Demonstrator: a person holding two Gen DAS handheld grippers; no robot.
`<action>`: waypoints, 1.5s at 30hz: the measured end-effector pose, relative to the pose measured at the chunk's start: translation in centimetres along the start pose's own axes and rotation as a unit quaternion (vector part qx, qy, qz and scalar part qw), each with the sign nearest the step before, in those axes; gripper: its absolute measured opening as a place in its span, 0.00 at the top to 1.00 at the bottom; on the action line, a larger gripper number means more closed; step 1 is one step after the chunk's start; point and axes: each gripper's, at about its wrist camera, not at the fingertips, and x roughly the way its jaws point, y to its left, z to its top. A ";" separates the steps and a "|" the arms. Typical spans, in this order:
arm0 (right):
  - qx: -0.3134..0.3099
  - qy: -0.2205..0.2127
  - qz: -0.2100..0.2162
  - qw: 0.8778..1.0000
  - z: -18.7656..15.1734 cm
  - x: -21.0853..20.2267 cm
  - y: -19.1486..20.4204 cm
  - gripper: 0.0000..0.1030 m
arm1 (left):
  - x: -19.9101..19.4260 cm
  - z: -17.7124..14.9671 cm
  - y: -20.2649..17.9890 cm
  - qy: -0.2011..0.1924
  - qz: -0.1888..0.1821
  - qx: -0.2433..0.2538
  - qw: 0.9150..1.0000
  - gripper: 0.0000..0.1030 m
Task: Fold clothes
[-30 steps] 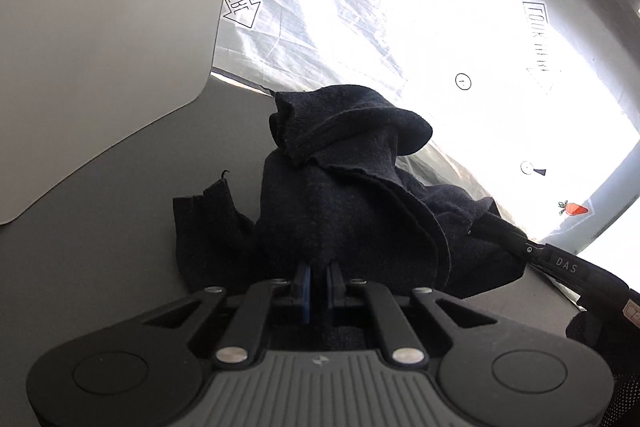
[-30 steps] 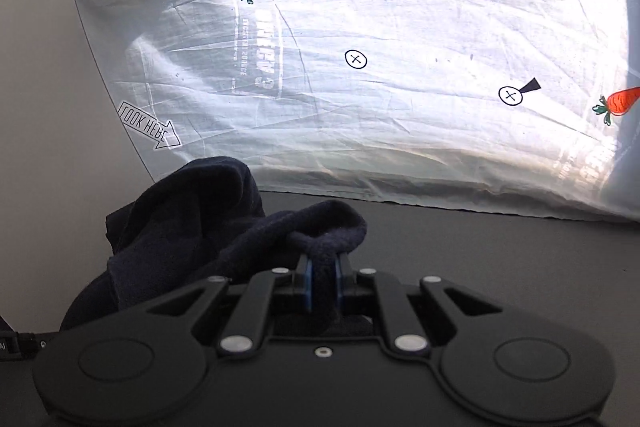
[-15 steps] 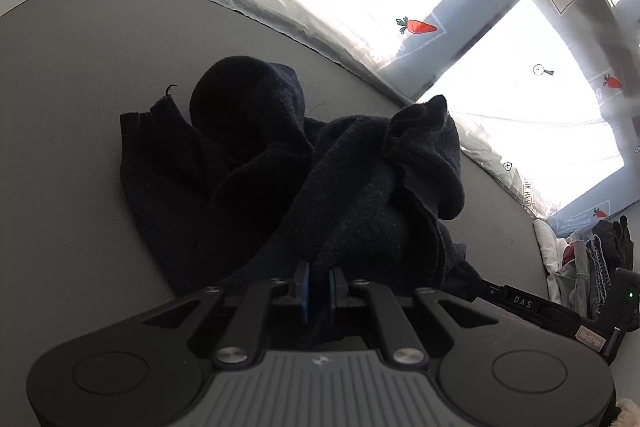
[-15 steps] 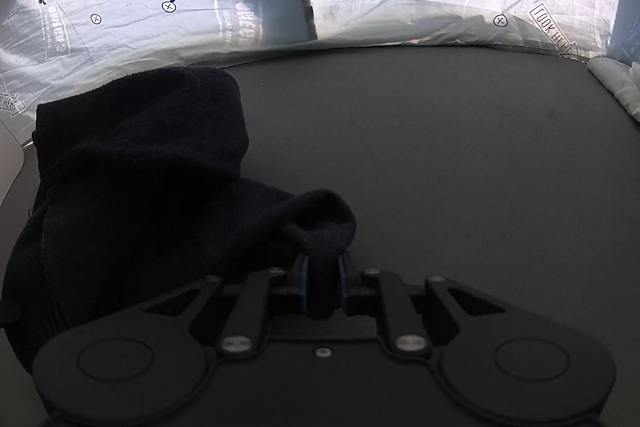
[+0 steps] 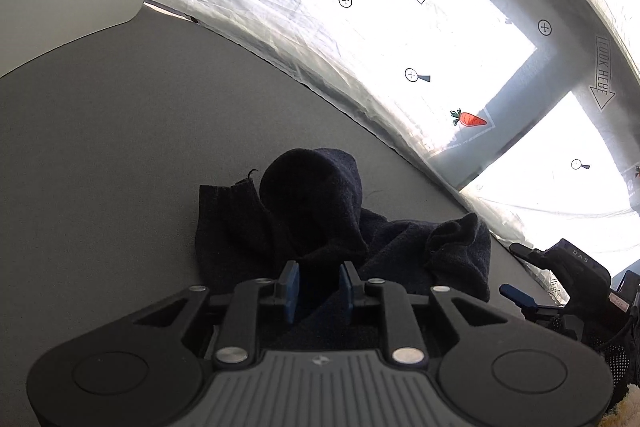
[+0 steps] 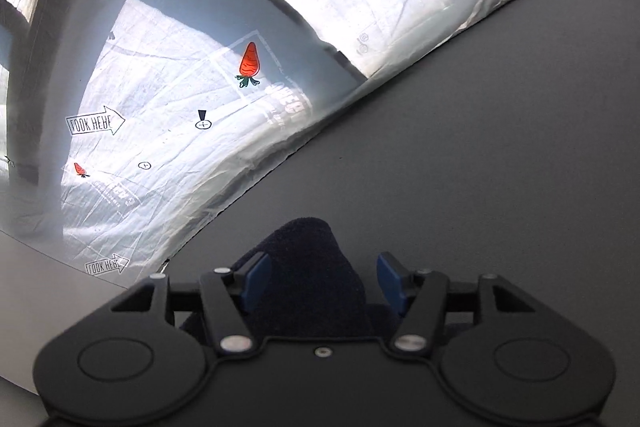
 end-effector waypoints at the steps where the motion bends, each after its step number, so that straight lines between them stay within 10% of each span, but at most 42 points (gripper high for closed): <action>1: 0.029 0.026 0.012 0.999 0.0 1.6 -0.4 0.22 | 0.3 0.3 0.2 0.004 0.002 0.003 1.000 0.77; 4: 0.067 0.067 0.025 0.995 -0.6 4.5 -0.9 0.34 | 1.2 0.9 0.4 0.013 0.000 0.003 1.000 0.76; 5: 0.061 0.067 0.026 0.996 -0.8 4.7 -0.9 0.68 | 1.5 1.1 0.5 0.016 -0.001 0.001 1.000 0.76; 6: 0.056 0.055 0.028 0.997 -1.1 4.1 -0.9 0.83 | 1.8 1.2 0.6 0.019 -0.003 -0.001 1.000 0.76; 11: 0.021 -0.010 0.014 1.000 -2.3 -2.9 -2.7 0.86 | 2.7 1.1 0.1 0.029 -0.008 0.015 0.999 0.76; 23: -0.023 -0.022 -0.181 0.983 -9.8 -17.5 -12.3 0.89 | 2.2 -3.1 -2.4 0.063 -0.017 0.056 0.996 0.76; 30: -0.038 -0.125 -0.034 0.991 -4.2 -18.2 -6.5 0.94 | 0.4 -5.0 -3.0 0.056 -0.027 0.056 0.997 0.76; 36: -0.185 -0.155 0.122 0.963 1.7 -13.9 9.5 0.97 | -1.6 -3.6 -1.7 0.006 -0.023 0.024 0.999 0.76; 42: -0.305 -0.106 0.288 0.902 -4.2 -9.8 25.1 1.00 | -3.4 -1.6 1.3 -0.024 -0.002 -0.013 1.000 0.76; 45: -0.317 -0.073 0.261 0.909 -7.8 -7.3 26.5 0.99 | -4.1 -0.9 2.8 -0.032 0.011 -0.022 0.999 0.75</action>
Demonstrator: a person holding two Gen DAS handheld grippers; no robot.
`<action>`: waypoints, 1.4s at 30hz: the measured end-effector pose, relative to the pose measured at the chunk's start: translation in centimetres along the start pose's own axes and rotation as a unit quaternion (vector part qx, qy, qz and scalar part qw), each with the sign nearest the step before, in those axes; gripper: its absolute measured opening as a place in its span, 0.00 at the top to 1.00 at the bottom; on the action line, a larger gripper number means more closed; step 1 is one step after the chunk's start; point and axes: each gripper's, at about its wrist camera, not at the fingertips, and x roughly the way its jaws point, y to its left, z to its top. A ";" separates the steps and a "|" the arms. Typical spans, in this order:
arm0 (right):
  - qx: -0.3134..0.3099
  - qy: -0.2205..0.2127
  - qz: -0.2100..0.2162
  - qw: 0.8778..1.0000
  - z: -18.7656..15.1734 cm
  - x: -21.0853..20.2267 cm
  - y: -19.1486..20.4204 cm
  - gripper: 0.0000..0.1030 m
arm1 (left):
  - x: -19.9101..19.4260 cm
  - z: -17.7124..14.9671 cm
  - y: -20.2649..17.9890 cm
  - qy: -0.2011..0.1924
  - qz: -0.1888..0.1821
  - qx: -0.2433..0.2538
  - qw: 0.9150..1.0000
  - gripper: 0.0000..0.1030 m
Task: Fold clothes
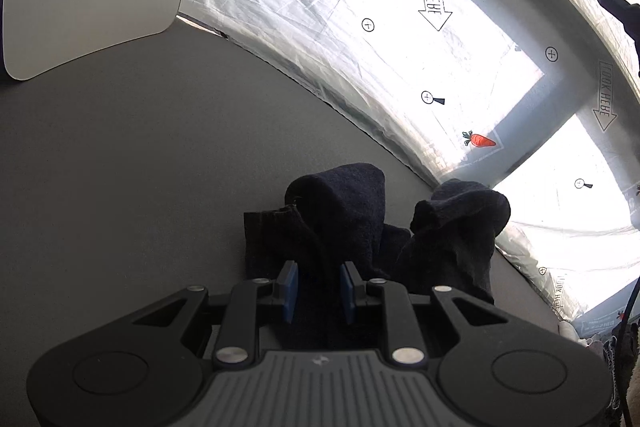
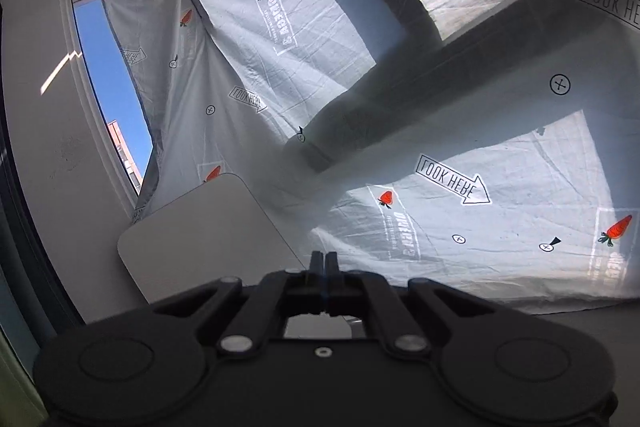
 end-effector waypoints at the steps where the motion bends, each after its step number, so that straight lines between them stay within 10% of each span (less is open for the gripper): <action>1: -0.001 0.013 -0.028 1.000 -1.2 -0.1 -0.6 0.98 | -0.2 0.2 0.4 -0.002 0.002 -0.002 1.000 0.75; 7: 0.024 0.065 -0.203 0.977 -7.3 -4.4 -6.9 0.89 | 0.3 0.2 1.1 0.014 0.001 0.015 1.000 0.67; 15: 0.179 0.076 -0.391 0.900 -14.3 -15.7 -16.5 0.63 | 4.5 -1.5 -4.8 0.089 -0.061 0.117 0.987 0.52; 21: 0.310 0.070 -0.389 0.865 -19.1 -18.8 -20.4 0.55 | 7.9 -3.0 -9.7 0.131 -0.086 0.178 0.972 0.51; 34: 0.433 0.043 -0.306 0.847 -20.0 -15.0 -25.4 0.41 | 12.4 -3.1 -12.0 0.156 -0.069 0.189 0.967 0.46; 40: 0.467 0.061 -0.278 0.837 -20.0 -12.1 -27.8 0.43 | 14.5 -3.2 -12.2 0.171 -0.061 0.172 0.968 0.47; 42: 0.474 0.070 -0.269 0.835 -20.1 -11.0 -28.5 0.57 | 15.0 -3.4 -12.6 0.173 -0.063 0.167 0.969 0.49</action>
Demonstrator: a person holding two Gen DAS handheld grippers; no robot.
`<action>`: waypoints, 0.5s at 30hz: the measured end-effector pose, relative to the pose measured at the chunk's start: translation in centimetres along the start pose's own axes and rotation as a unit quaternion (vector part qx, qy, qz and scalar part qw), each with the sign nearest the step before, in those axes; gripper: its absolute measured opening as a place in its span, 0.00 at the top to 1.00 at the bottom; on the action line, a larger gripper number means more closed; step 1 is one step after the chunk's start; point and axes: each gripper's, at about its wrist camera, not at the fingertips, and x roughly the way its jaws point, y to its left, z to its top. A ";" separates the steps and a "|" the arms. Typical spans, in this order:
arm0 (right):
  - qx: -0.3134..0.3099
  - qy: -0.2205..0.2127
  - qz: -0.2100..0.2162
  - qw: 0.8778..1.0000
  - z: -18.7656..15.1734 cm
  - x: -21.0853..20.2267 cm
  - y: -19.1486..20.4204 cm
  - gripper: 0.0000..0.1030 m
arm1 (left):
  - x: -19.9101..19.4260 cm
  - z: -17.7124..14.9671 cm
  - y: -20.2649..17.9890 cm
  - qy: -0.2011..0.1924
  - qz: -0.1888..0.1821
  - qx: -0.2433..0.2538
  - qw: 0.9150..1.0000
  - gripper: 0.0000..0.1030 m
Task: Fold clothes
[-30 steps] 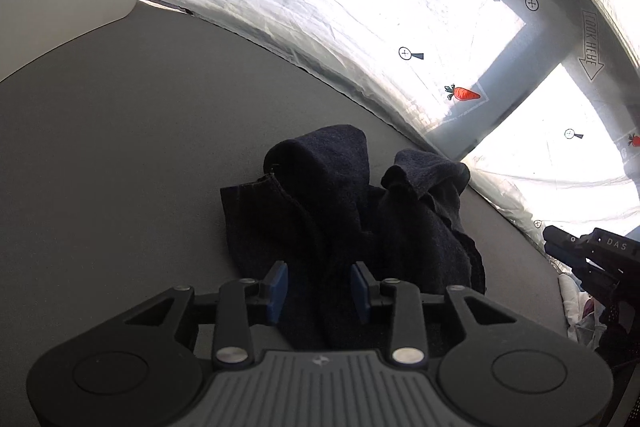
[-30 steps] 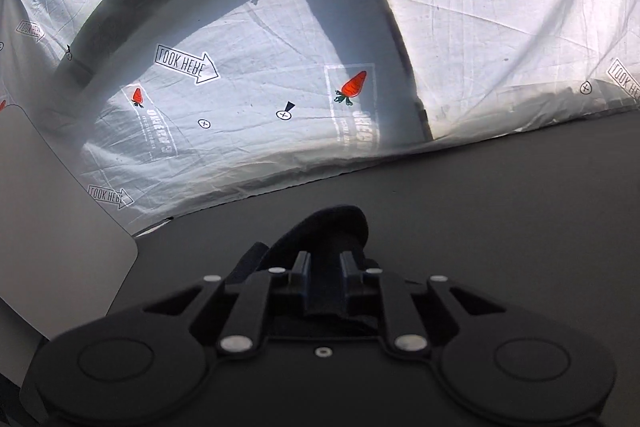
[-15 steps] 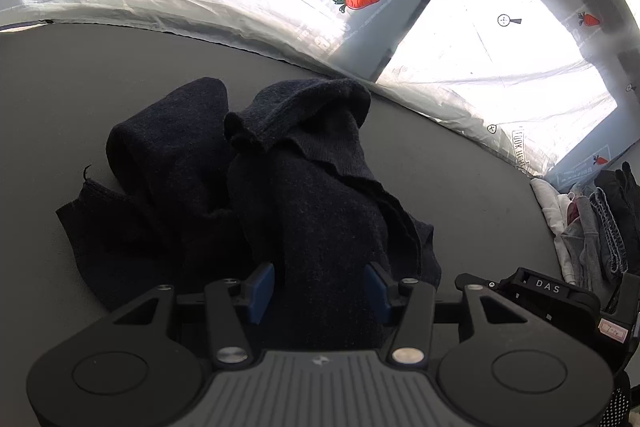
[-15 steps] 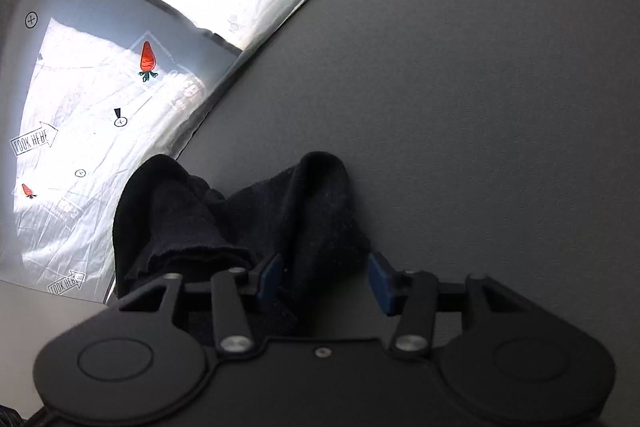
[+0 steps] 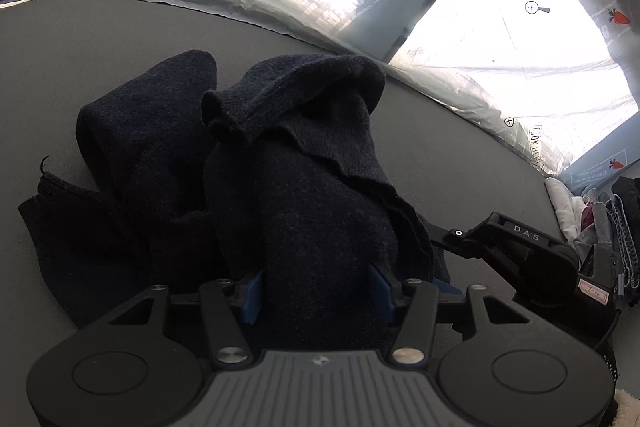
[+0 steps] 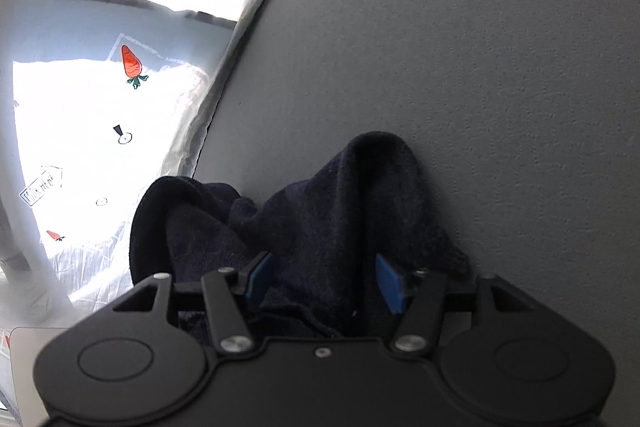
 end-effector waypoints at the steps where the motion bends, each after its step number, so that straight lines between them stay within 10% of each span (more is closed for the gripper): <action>1: 0.002 0.007 0.002 1.000 0.2 0.6 0.1 0.65 | 0.2 -0.1 -0.2 -0.001 0.002 0.000 1.000 0.57; 2: 0.000 0.008 -0.003 1.000 0.2 1.1 0.2 0.89 | 0.3 -0.2 -0.5 -0.004 0.009 0.002 1.000 0.64; 3: -0.010 -0.005 0.004 1.000 0.2 1.1 0.6 0.92 | 0.2 -0.3 -0.8 -0.007 0.011 0.002 1.000 0.74; 11: -0.136 -0.129 0.102 0.977 4.8 -7.0 8.0 0.93 | -4.2 1.4 -3.4 -0.090 -0.056 -0.044 0.993 0.87; 15: -0.237 -0.212 0.176 0.932 7.1 -13.6 15.5 0.93 | -9.3 3.5 -5.9 -0.172 -0.111 -0.028 0.978 0.91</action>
